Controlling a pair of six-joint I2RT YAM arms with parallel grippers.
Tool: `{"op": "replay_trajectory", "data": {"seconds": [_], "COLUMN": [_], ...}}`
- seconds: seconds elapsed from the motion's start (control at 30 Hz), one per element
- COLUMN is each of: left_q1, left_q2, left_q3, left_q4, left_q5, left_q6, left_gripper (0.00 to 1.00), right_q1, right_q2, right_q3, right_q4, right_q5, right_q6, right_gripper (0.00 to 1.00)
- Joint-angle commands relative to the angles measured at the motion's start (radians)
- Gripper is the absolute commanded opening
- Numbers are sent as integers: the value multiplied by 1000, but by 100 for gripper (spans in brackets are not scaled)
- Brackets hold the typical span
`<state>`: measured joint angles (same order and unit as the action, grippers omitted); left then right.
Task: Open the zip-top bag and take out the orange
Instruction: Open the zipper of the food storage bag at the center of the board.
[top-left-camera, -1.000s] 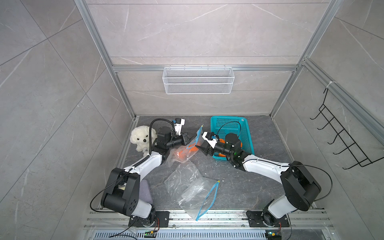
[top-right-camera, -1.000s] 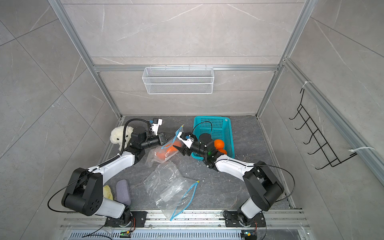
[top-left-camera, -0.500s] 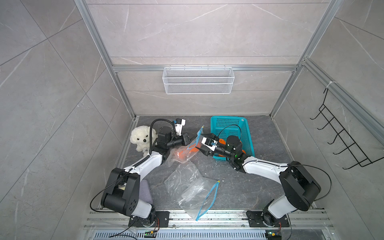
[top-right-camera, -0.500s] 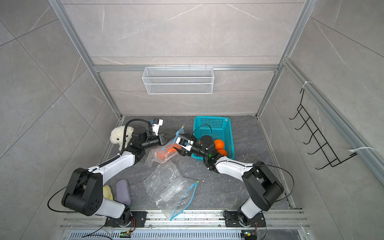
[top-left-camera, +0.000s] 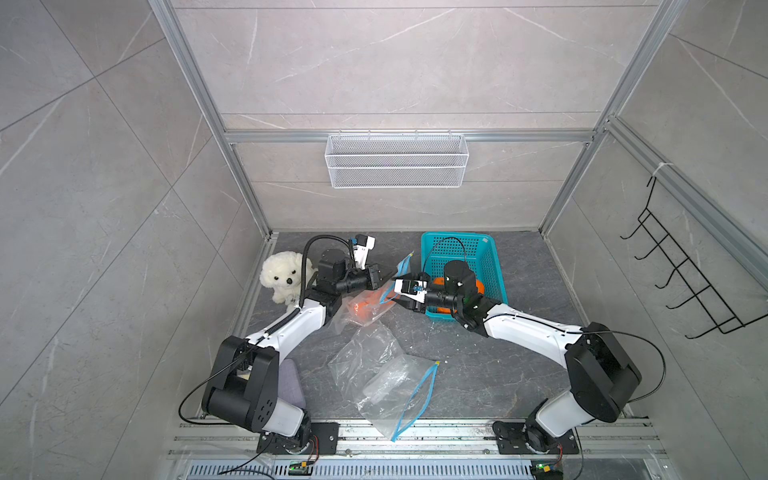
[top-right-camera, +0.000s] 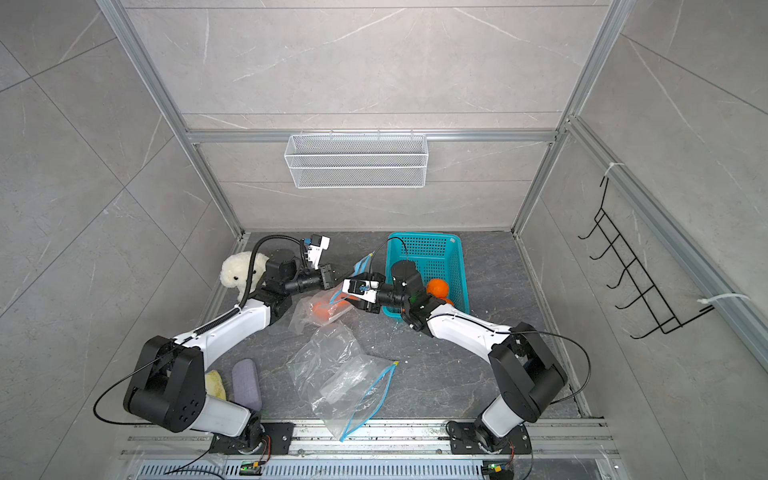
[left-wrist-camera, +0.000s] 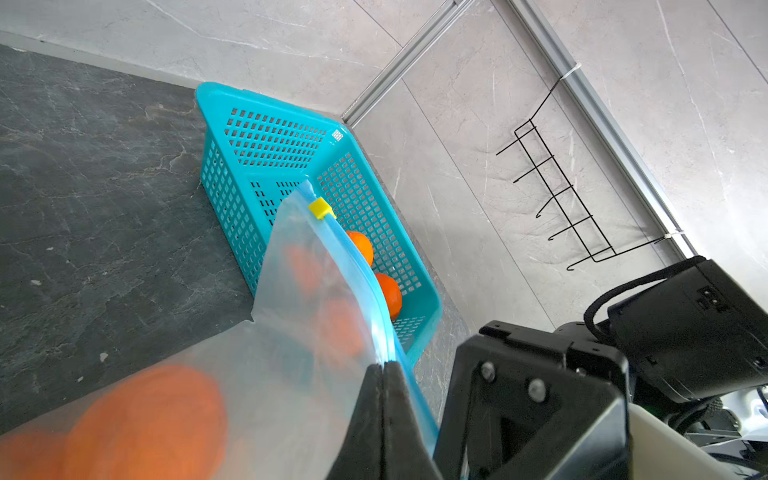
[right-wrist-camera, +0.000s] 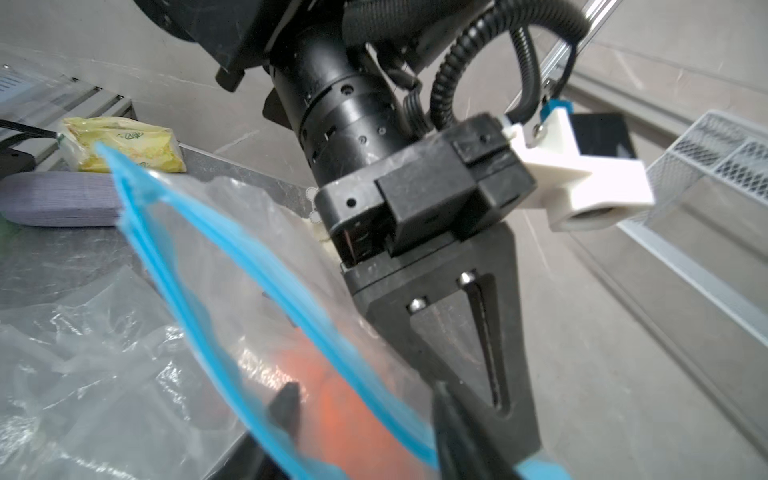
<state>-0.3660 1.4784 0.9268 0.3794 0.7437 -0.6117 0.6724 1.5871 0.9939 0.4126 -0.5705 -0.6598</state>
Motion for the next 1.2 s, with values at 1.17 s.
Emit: {"op": "replay_trajectory", "data": {"seconds": [1.17], "left_q1": [74], "left_q2": [128], "left_q3": [144], "left_q4": [-28], "left_q5": [46], "left_q6": [79], "left_gripper": [0], "right_q1": [116], "right_q2": [223], "right_q3": [54], "right_q4": [-153], "right_q5": [363], "right_q6": [129], "right_gripper": [15]}}
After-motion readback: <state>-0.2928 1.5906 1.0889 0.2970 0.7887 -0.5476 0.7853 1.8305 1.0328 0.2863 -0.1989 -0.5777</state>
